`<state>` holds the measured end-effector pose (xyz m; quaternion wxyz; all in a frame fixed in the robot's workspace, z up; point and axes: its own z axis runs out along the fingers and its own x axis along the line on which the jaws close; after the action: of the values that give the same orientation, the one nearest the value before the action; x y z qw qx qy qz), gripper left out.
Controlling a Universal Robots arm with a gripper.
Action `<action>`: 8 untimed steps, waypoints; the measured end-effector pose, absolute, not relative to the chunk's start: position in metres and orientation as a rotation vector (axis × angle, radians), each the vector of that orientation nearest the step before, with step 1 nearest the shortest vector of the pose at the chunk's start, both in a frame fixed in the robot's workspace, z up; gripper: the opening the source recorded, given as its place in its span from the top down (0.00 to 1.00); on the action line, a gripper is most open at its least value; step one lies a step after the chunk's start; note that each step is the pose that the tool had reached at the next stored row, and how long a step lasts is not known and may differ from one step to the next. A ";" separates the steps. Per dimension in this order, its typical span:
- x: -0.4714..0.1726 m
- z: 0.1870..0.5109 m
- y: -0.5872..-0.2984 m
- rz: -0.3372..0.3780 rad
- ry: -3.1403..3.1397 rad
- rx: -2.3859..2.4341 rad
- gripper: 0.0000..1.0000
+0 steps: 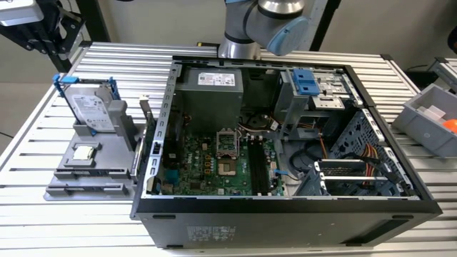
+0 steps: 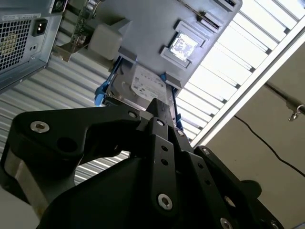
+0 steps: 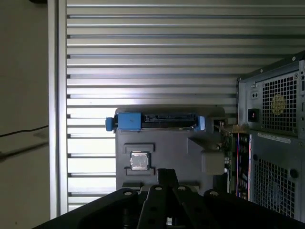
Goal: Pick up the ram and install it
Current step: 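Reach for the ram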
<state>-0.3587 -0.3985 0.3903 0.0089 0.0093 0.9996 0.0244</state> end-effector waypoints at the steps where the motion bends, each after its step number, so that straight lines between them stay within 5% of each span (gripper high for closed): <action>1: -0.359 0.390 -0.398 0.076 3.123 0.029 1.00; 8: -0.359 0.390 -0.399 0.076 3.123 0.029 1.00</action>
<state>-0.3587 -0.3986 0.3903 0.0088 0.0092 0.9996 0.0243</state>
